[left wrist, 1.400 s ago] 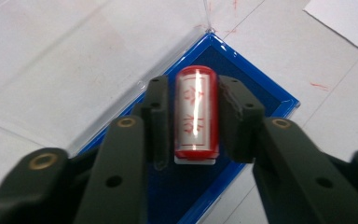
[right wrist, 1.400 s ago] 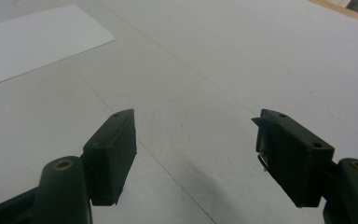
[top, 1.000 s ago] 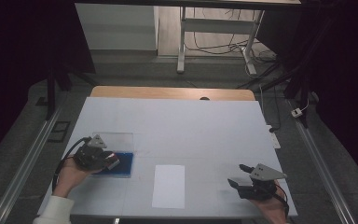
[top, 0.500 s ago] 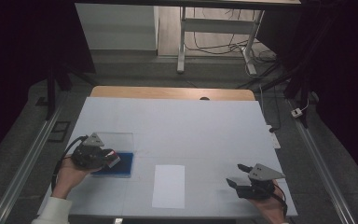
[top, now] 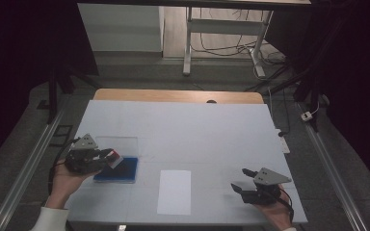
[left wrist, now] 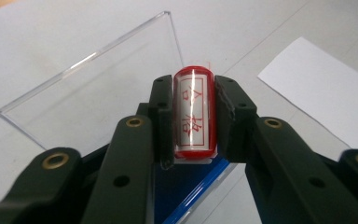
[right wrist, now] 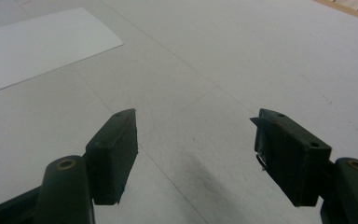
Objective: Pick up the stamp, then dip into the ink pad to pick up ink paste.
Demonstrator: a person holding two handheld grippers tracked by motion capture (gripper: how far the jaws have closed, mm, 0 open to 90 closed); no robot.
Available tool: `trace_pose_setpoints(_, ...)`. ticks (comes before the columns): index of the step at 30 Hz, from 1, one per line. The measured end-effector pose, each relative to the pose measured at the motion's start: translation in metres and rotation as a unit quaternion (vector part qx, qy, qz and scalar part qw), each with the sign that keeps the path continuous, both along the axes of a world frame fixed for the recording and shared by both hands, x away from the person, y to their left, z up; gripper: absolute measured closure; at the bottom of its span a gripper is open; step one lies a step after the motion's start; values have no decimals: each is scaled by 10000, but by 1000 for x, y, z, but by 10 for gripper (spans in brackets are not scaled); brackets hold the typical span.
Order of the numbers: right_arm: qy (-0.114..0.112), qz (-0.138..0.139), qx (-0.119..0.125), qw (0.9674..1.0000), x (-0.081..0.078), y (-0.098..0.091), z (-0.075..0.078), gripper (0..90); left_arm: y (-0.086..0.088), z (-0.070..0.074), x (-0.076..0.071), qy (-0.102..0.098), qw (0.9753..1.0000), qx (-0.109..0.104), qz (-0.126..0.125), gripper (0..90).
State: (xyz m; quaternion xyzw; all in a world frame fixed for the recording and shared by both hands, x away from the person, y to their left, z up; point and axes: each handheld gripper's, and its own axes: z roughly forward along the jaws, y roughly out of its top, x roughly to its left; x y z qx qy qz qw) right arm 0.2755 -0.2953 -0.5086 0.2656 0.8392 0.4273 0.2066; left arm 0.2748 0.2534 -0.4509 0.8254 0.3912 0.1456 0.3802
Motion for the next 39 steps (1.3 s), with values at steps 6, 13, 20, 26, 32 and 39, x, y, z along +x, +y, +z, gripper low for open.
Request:
trace_pose_setpoints(6,17,42,16,10000,0,1,-1,295,1,5,-4,-82,9999,-137,-4,700)
trace_pose_setpoints(13,3,44,-32,10000,-1,1,1,296,-5,0,-3,-25,10000,68,0,700)
trace_pose_setpoints(20,32,107,-31,9999,-1,4,-2,297,-8,-5,0,69,9996,263,33,700)
trace_pose_setpoints(26,30,120,-99,9999,-2,5,-1,297,-8,-13,5,173,9984,529,120,700)
trace_pose_setpoints(32,62,168,-122,9998,-2,8,-2,301,-8,-16,7,247,9981,551,145,700)
trace_pose_setpoints(39,70,224,-109,9997,-1,8,-3,304,-9,-22,10,392,9965,712,171,701)
